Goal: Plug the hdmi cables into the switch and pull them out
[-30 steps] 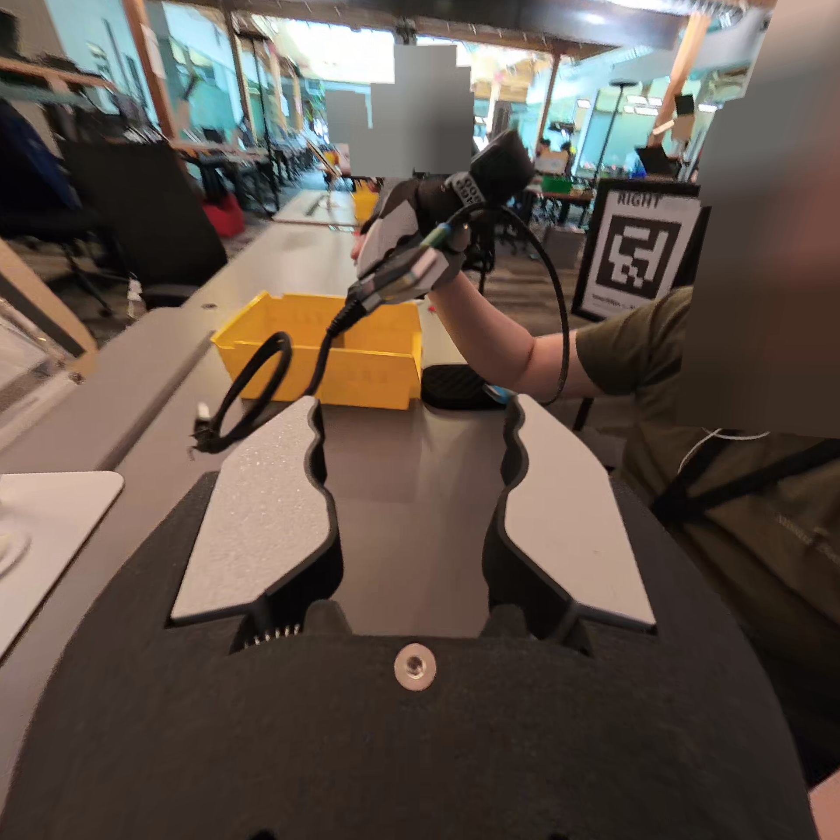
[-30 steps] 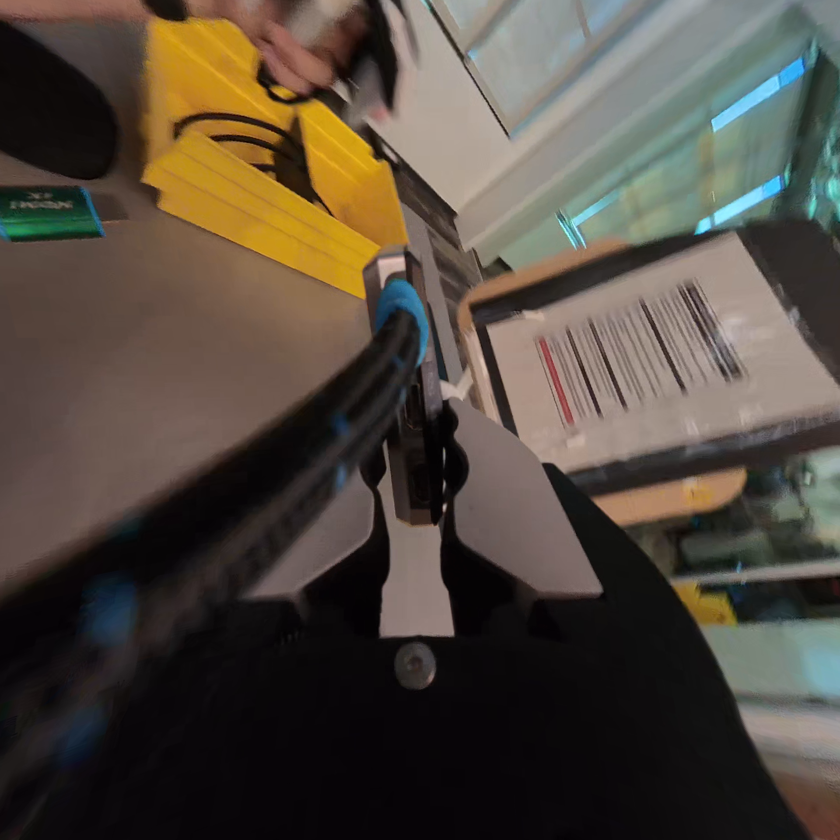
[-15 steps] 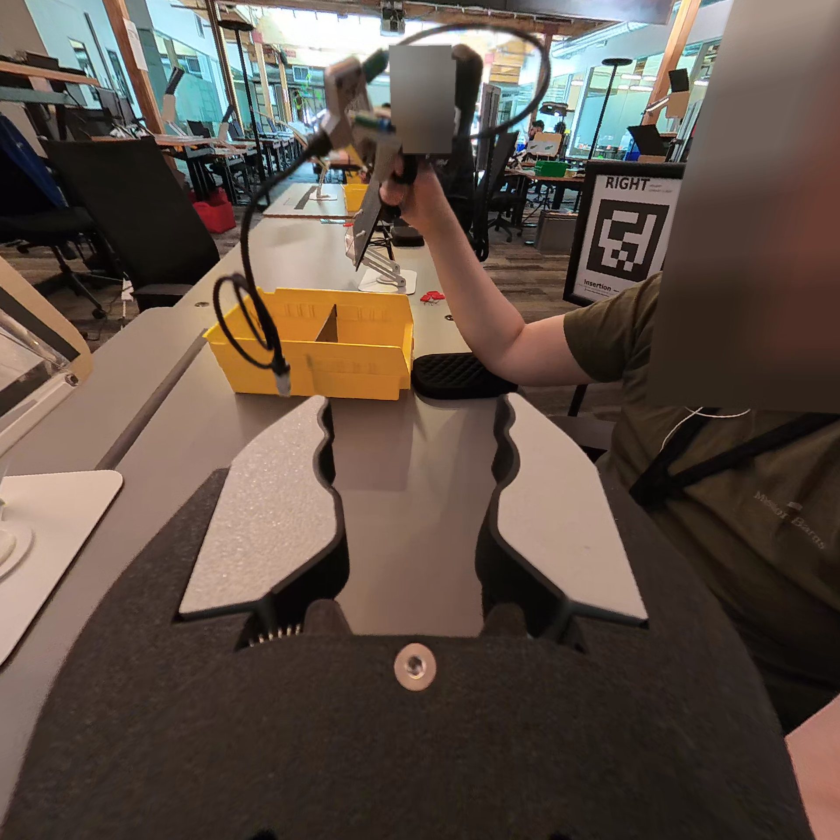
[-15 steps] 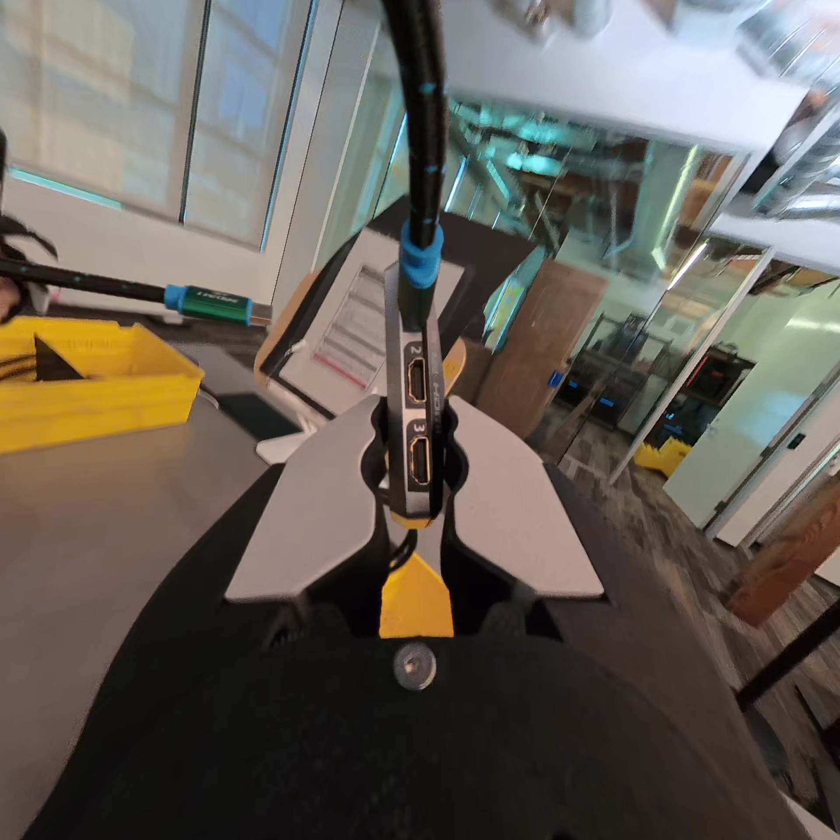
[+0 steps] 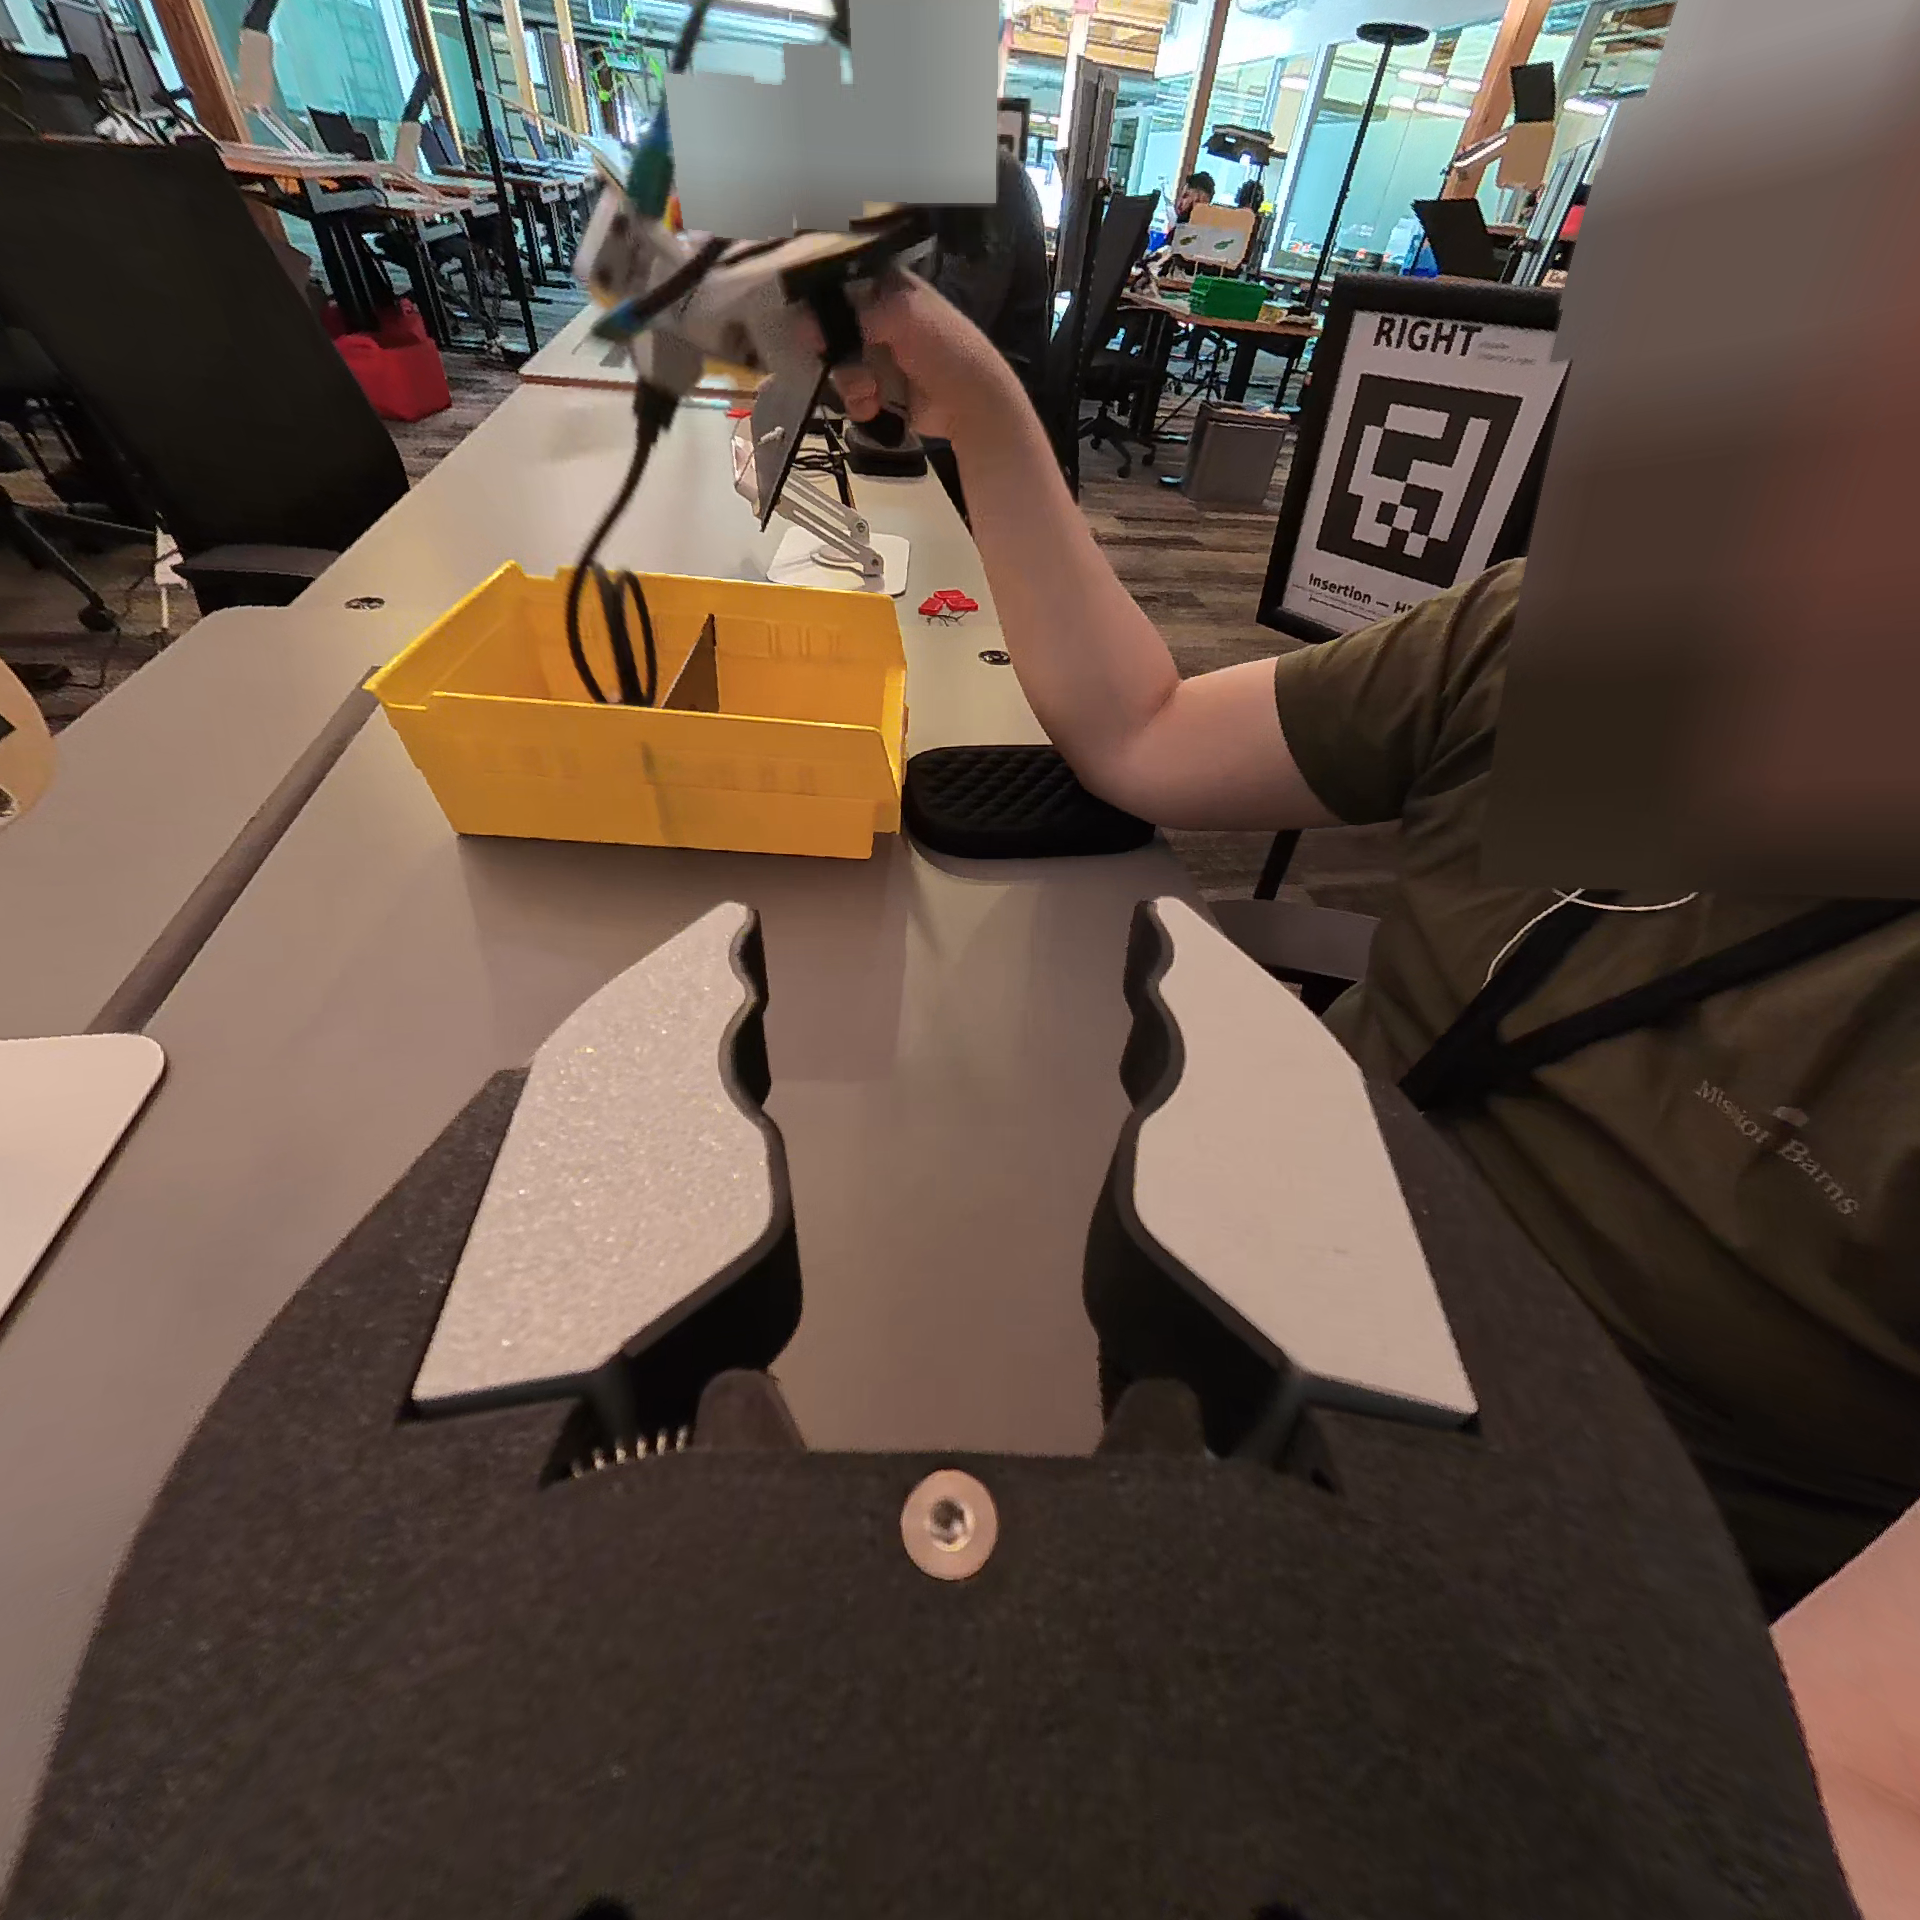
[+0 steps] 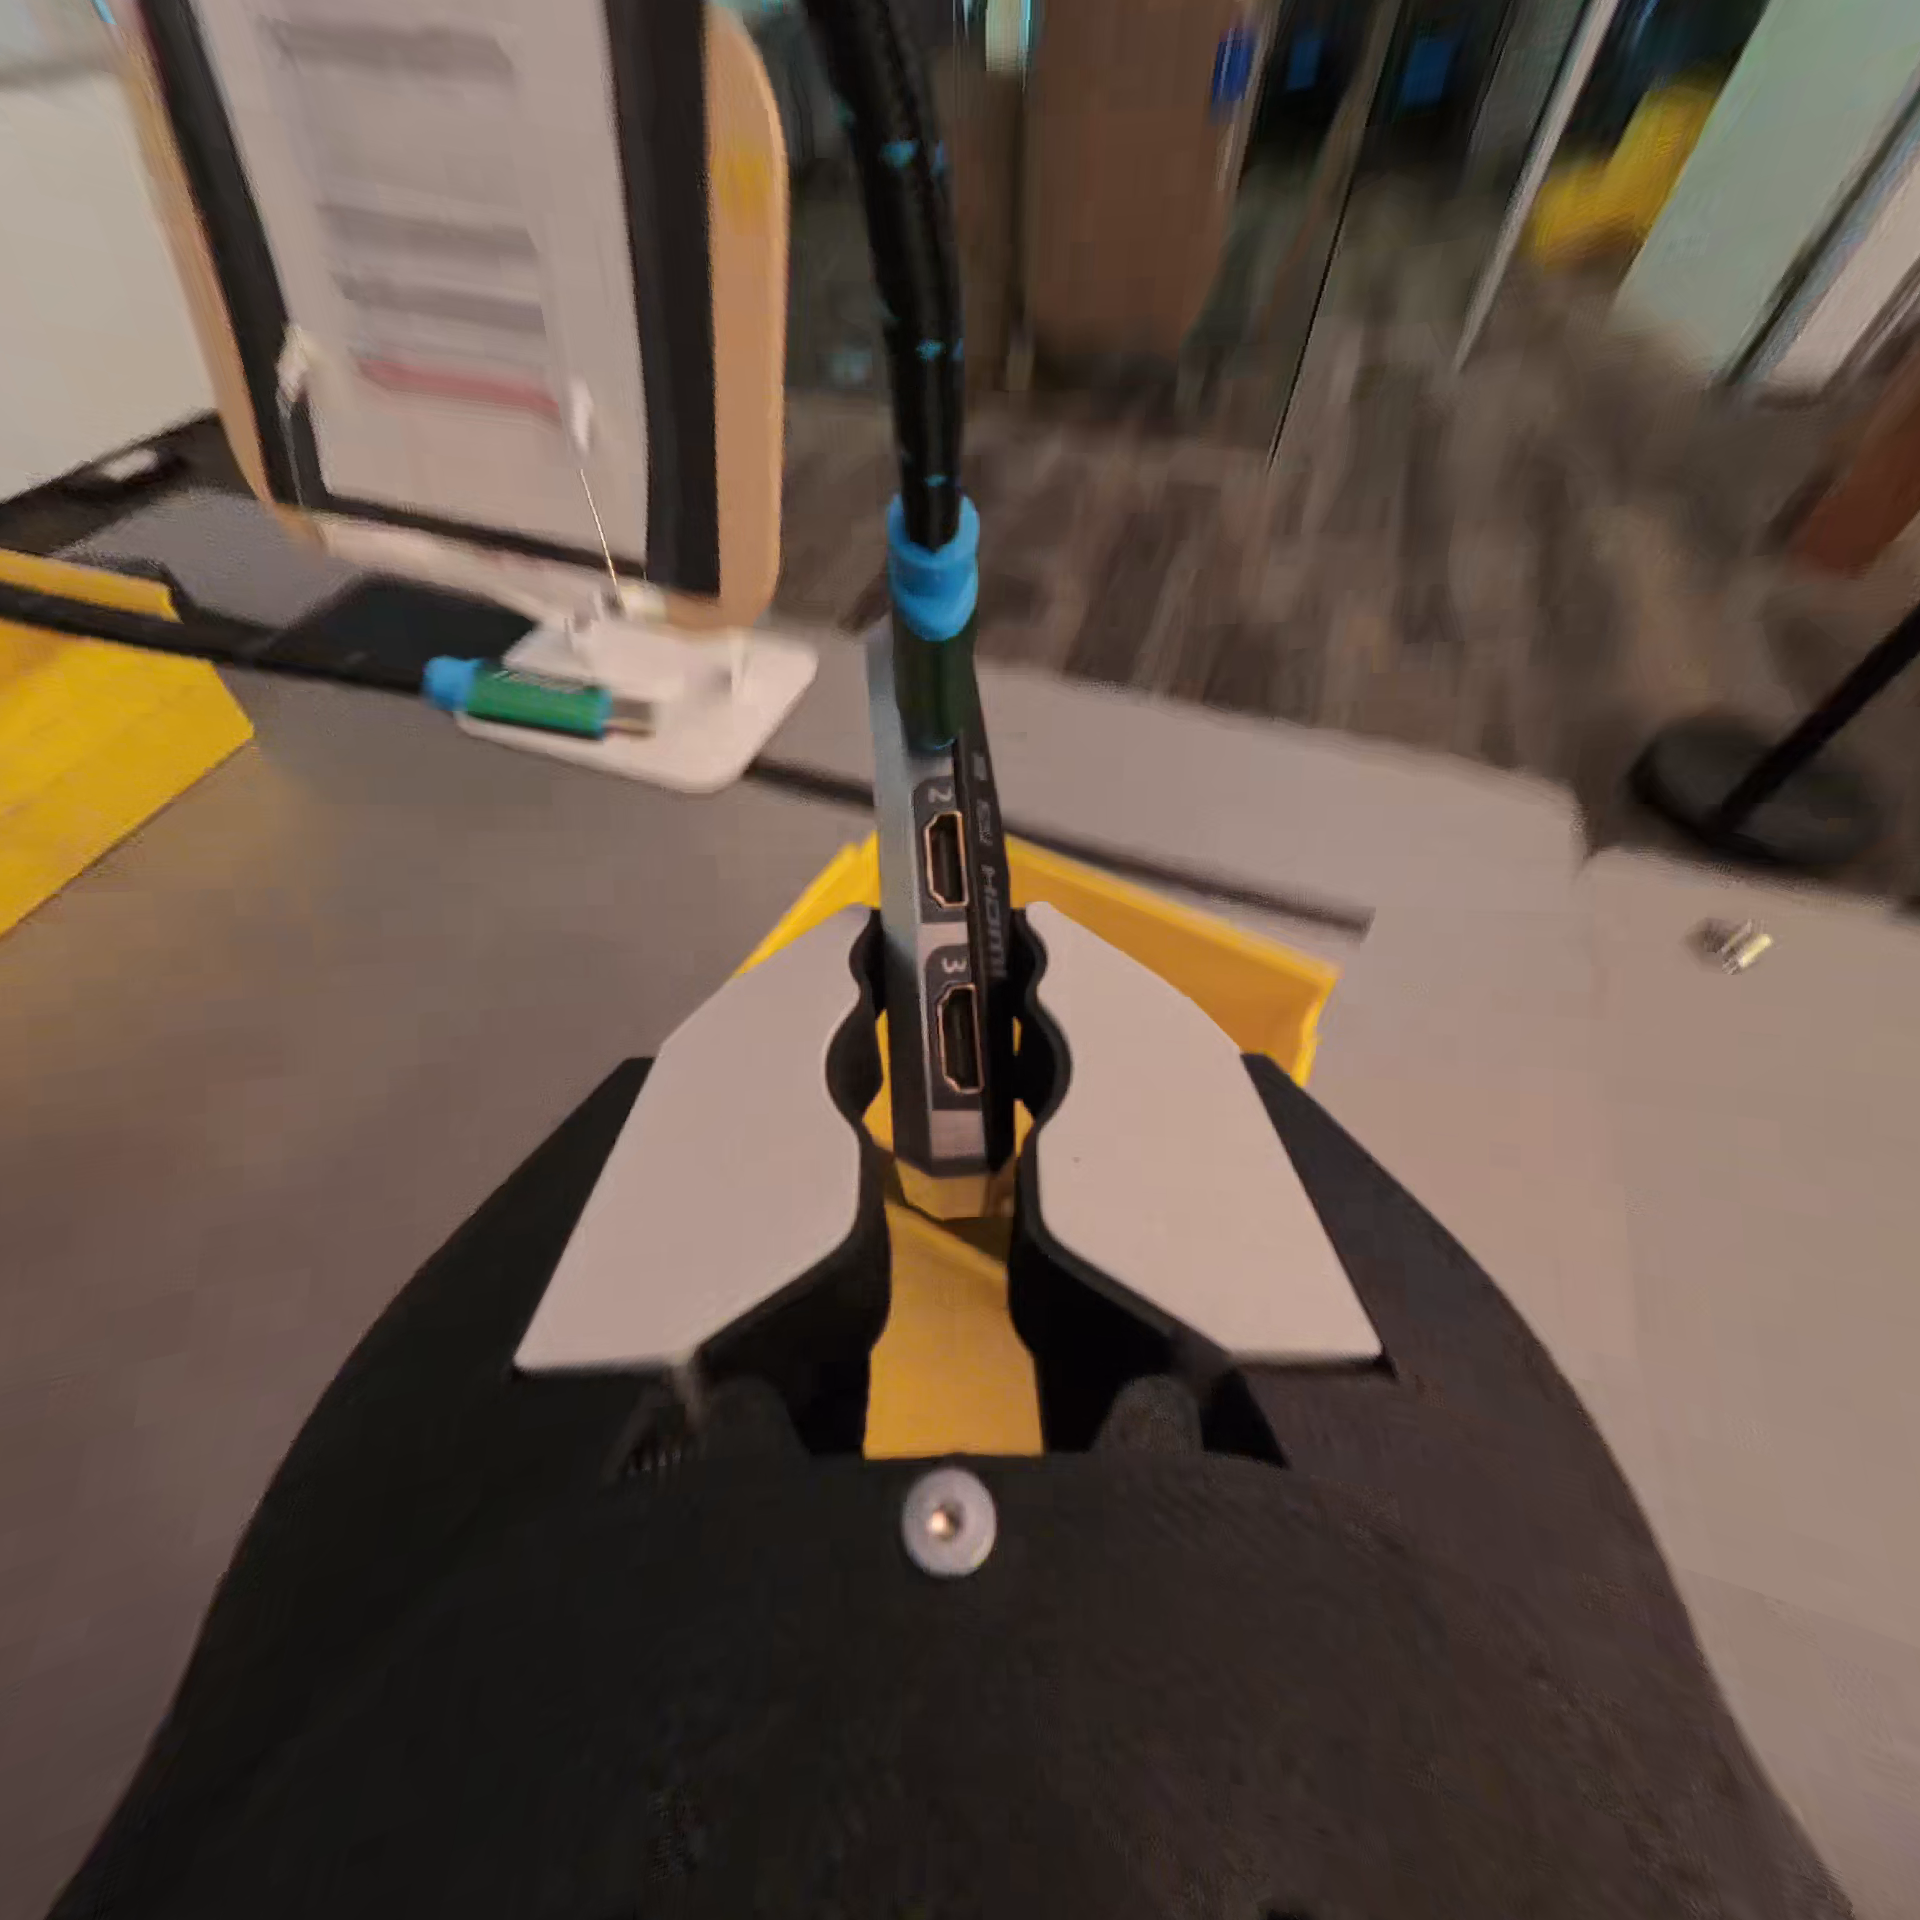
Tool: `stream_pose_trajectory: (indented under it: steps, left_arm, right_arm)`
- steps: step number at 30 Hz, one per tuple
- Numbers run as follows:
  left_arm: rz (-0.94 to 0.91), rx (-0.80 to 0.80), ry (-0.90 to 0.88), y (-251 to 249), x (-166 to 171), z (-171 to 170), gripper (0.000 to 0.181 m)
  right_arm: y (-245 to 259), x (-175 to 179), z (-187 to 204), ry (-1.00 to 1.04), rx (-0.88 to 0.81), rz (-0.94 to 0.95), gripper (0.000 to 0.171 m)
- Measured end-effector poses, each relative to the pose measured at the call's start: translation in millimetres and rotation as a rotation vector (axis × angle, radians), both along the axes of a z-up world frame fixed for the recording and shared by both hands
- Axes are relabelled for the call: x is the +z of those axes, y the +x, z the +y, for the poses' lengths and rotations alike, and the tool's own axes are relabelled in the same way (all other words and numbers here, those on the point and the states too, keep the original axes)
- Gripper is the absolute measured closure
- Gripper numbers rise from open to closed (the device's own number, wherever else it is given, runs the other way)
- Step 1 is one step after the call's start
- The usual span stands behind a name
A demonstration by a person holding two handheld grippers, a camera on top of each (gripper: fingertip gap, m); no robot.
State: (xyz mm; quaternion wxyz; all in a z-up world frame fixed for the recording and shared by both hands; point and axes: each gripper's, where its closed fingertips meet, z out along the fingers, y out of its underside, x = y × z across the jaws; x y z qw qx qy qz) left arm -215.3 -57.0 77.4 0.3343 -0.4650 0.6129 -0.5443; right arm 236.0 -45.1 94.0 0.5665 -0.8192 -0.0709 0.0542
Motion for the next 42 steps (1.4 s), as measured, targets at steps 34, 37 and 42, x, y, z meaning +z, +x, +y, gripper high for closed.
stream_pose_trajectory:
  steps: [34,37,42]
  left_arm:
    - [0.089,-0.066,-0.038,20.9,-24.8,-6.2,0.118]
    - [0.097,-0.069,-0.037,21.5,-26.7,-6.7,0.118]
    - [0.108,-0.075,-0.039,23.1,-29.4,-7.5,0.118]
  right_arm:
    - [24.6,-142.0,63.4,-0.377,0.075,0.352,0.134]
    - [8.5,-134.0,55.5,-0.371,0.196,0.377,0.141]
    - [-1.4,-136.0,40.2,-0.465,0.224,0.361,0.144]
